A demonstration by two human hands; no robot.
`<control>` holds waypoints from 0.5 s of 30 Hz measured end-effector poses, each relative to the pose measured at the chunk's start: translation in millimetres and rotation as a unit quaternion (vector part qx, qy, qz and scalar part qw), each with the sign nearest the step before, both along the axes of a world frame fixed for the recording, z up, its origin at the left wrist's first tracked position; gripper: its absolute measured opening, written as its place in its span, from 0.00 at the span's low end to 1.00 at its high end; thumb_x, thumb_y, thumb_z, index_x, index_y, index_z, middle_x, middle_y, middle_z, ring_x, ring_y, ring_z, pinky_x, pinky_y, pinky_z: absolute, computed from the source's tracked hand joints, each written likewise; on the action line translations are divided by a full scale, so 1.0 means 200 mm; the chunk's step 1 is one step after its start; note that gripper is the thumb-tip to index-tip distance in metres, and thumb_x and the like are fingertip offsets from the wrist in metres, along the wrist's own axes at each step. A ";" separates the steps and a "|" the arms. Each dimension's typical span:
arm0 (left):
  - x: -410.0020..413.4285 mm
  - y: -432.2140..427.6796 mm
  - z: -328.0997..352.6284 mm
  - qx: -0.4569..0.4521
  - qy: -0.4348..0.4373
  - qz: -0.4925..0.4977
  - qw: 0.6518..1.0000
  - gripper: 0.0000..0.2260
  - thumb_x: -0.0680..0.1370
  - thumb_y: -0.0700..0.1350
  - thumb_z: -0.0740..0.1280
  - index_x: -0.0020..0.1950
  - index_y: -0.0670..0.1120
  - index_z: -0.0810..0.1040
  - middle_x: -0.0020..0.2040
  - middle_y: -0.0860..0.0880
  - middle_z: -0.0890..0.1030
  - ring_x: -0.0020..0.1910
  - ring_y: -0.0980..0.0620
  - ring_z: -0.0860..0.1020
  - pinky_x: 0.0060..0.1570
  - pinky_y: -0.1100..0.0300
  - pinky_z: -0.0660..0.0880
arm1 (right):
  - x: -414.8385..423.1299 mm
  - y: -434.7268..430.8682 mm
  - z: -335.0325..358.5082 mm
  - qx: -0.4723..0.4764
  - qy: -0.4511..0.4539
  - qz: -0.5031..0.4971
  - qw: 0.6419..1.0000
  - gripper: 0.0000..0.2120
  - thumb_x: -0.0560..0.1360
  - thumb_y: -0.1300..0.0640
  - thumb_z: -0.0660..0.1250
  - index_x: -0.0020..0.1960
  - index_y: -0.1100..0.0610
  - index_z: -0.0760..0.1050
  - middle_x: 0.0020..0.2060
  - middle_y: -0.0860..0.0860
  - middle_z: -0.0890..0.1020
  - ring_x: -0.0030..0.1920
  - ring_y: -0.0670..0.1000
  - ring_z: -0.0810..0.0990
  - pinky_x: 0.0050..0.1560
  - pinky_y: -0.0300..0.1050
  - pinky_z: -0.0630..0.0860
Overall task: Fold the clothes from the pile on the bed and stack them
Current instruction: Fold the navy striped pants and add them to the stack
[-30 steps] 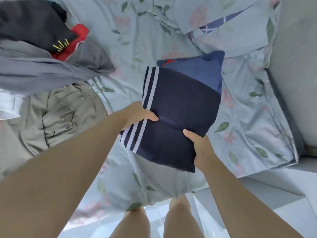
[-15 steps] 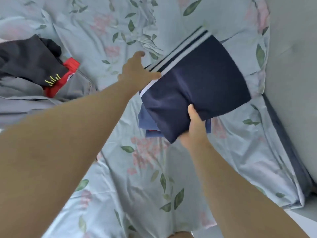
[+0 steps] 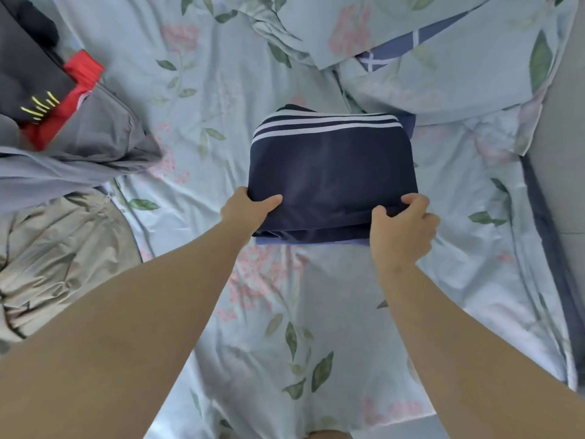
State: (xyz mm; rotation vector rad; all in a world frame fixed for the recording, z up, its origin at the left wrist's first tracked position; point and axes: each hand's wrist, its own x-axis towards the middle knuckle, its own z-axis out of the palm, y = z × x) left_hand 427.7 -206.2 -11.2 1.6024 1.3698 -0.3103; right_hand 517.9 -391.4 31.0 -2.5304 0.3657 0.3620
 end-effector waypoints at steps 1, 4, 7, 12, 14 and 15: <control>0.00 0.03 -0.02 0.022 0.015 -0.016 1.000 0.32 0.66 0.60 0.73 0.66 0.49 0.69 0.61 0.47 0.75 0.60 0.44 0.73 0.59 0.46 0.74 | 0.00 0.00 0.00 -0.029 -0.002 0.029 0.999 0.20 0.72 0.58 0.64 0.63 0.54 0.68 0.58 0.57 0.70 0.57 0.59 0.71 0.58 0.52 0.67; 0.01 0.05 -0.05 -0.090 -0.064 0.053 0.993 0.35 0.69 0.57 0.74 0.72 0.52 0.64 0.66 0.48 0.73 0.61 0.46 0.75 0.60 0.48 0.74 | 0.00 -0.03 -0.02 -0.087 -0.007 0.130 0.988 0.19 0.73 0.59 0.64 0.63 0.50 0.69 0.52 0.54 0.67 0.54 0.57 0.68 0.59 0.51 0.64; 0.01 -0.15 -0.07 -0.151 -0.120 0.086 0.977 0.25 0.77 0.49 0.67 0.73 0.50 0.64 0.65 0.49 0.75 0.61 0.48 0.75 0.61 0.51 0.73 | 0.00 -0.05 -0.04 -0.101 -0.027 0.193 0.976 0.18 0.73 0.62 0.62 0.62 0.51 0.72 0.47 0.51 0.64 0.47 0.54 0.64 0.53 0.49 0.63; -0.04 -0.27 -0.09 -0.110 -0.108 0.071 0.986 0.22 0.79 0.49 0.63 0.72 0.48 0.63 0.65 0.48 0.74 0.64 0.46 0.73 0.66 0.49 0.69 | -0.08 -0.02 -0.08 -0.064 0.057 0.281 0.956 0.22 0.74 0.60 0.62 0.67 0.51 0.68 0.49 0.53 0.67 0.48 0.54 0.63 0.49 0.46 0.65; -0.06 -0.22 -0.06 -0.053 -0.085 0.030 0.995 0.20 0.79 0.49 0.63 0.69 0.47 0.66 0.61 0.48 0.76 0.60 0.46 0.75 0.61 0.51 0.71 | -0.12 -0.01 -0.08 -0.058 0.084 0.302 0.948 0.25 0.74 0.59 0.62 0.70 0.50 0.64 0.56 0.54 0.68 0.52 0.55 0.65 0.54 0.48 0.66; -0.08 -0.21 -0.03 -0.018 -0.071 0.000 0.997 0.18 0.79 0.48 0.63 0.68 0.46 0.67 0.58 0.49 0.76 0.57 0.46 0.75 0.57 0.53 0.72 | -0.14 -0.01 -0.07 -0.057 0.092 0.311 0.944 0.26 0.74 0.59 0.62 0.71 0.50 0.63 0.58 0.54 0.68 0.55 0.56 0.65 0.55 0.49 0.66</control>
